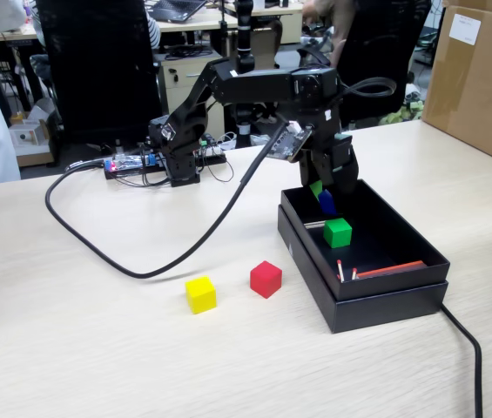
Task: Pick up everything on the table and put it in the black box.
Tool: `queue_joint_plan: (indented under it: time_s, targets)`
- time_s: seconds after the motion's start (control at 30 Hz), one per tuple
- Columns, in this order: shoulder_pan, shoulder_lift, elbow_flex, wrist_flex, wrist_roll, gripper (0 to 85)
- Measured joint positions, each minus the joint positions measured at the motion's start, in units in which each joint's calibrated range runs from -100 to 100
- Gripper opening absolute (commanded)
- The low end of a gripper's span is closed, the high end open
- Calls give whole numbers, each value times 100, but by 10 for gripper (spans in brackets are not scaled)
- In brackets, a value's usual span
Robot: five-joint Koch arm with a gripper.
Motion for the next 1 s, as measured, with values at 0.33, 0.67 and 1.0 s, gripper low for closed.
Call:
queue_joint_plan:
  time_s: [0.33,0.67,1.0]
  targets:
    - [49,324,237,0,-5,404]
    - [-464,-1851,82,-23,-166,406]
    - [-1748,-2317,-803,-46,-767,464]
